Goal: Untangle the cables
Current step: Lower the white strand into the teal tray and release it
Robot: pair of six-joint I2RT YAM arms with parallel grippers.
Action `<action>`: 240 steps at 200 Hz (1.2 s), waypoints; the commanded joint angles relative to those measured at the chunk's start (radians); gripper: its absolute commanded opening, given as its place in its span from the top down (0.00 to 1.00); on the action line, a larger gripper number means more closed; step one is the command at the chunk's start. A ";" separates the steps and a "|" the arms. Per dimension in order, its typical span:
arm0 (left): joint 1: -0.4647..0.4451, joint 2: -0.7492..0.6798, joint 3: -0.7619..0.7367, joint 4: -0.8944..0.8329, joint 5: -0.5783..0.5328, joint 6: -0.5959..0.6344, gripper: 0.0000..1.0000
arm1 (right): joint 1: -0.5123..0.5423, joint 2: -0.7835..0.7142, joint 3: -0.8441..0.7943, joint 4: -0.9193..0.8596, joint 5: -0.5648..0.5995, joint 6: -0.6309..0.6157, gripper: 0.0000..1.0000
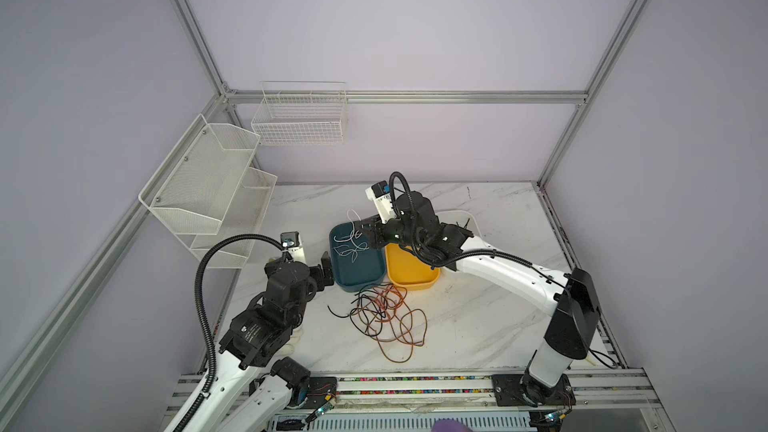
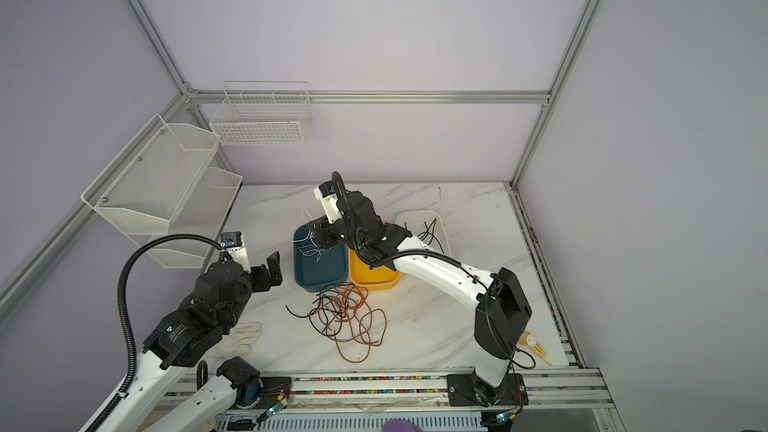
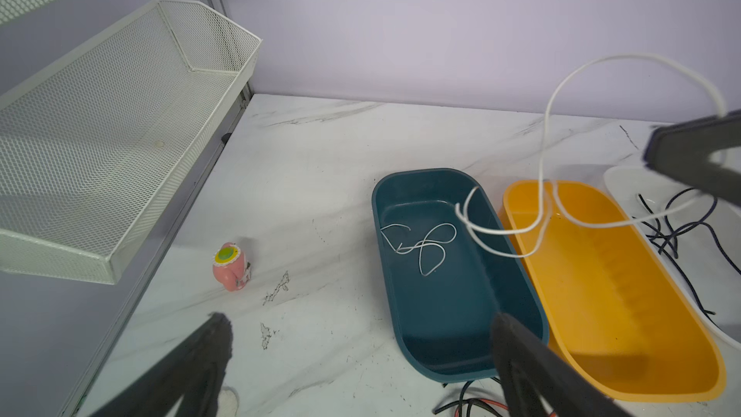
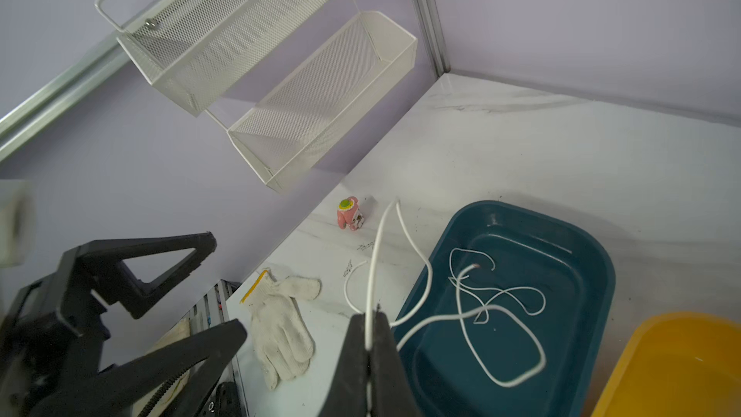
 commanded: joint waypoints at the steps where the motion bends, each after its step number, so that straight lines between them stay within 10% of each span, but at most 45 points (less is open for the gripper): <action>1: 0.007 0.004 -0.033 0.035 -0.019 -0.010 0.00 | -0.012 0.057 -0.025 0.074 -0.045 0.021 1.00; 157: 0.007 0.017 -0.039 0.045 0.010 -0.009 0.00 | -0.014 0.286 -0.054 0.057 0.115 0.076 1.00; 240: 0.007 0.033 -0.041 0.050 0.019 -0.006 0.00 | -0.013 0.197 -0.105 0.035 0.123 0.060 0.75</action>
